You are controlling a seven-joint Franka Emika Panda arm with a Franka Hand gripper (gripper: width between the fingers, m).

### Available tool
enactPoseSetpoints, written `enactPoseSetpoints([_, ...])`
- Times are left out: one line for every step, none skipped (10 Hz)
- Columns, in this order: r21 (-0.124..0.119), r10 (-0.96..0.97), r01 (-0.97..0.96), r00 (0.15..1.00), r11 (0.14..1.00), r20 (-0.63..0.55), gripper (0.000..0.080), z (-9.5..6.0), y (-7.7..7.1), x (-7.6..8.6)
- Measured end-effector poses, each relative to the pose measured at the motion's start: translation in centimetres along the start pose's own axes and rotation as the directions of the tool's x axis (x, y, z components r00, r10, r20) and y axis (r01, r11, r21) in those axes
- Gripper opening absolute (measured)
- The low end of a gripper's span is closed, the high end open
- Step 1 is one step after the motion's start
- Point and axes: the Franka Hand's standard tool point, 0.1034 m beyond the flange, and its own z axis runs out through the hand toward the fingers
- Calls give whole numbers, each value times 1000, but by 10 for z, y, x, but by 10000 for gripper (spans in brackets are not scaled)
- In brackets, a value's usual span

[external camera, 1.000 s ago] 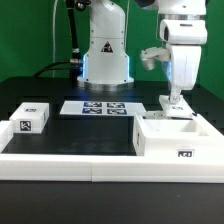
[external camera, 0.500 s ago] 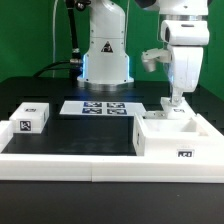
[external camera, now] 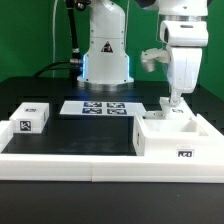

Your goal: Assemble cabinet

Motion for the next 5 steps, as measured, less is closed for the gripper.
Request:
enactPoseSetpoints([-1, -1, 1, 1000, 1000, 0, 69, 0, 0, 0])
enactPoseSetpoints([-8, -10, 10, 1000, 1000, -2, 69, -2, -1, -1])
enactPoseSetpoints([-9, -11, 11, 1000, 1000, -1, 69, -3, -1, -1])
enactPoseSetpoints([-11, -11, 11, 1000, 1000, -1, 69, -4, 0, -1])
enactPoseSetpoints([-12, -11, 11, 1000, 1000, -2, 69, -4, 0, 0])
